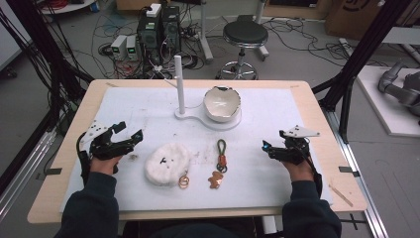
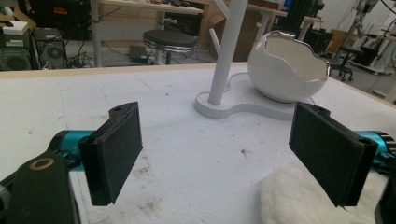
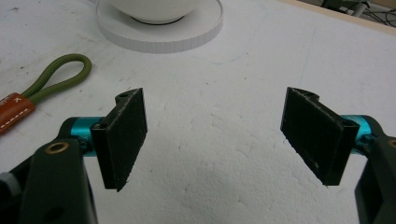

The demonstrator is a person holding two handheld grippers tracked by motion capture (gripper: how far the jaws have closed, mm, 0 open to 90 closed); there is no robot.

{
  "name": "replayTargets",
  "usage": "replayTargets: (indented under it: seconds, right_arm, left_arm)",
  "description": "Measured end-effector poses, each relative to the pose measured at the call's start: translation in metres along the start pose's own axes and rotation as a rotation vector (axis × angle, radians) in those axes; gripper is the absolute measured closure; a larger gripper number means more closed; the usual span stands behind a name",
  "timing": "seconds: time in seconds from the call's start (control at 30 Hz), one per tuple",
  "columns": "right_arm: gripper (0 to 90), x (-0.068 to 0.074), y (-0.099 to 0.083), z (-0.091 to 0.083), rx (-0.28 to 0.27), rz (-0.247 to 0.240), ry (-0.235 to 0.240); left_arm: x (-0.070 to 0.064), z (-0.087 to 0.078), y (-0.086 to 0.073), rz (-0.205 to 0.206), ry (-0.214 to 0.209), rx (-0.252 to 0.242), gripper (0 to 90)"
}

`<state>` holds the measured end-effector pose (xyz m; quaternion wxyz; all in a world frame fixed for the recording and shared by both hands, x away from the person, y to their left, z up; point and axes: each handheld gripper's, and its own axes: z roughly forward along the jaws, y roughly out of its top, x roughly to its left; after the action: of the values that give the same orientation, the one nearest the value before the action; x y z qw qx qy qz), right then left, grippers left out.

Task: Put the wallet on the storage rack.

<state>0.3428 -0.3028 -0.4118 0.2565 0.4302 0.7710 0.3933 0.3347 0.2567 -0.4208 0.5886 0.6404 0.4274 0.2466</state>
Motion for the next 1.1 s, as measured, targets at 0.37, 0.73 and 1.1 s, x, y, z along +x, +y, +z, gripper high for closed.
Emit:
replayTargets:
  seconds: [0.37, 0.73, 1.1]
  right_arm:
    - [23.0, -0.004, -0.004, -0.003, -0.002, 0.018, 0.000]
    - [23.0, 0.000, -0.004, -0.007, -0.006, 0.010, 0.003]
    - [23.6, 0.004, -0.004, -0.006, 0.001, -0.004, 0.016]
  left_arm:
    - [-0.009, 0.004, -0.002, -0.022, -0.051, 0.081, 17.4]
    - [-0.047, 0.032, -0.025, 0.026, -0.181, 0.473, 21.8]
    - [-0.051, 0.033, -0.024, 0.012, -0.184, 0.525, 65.6]
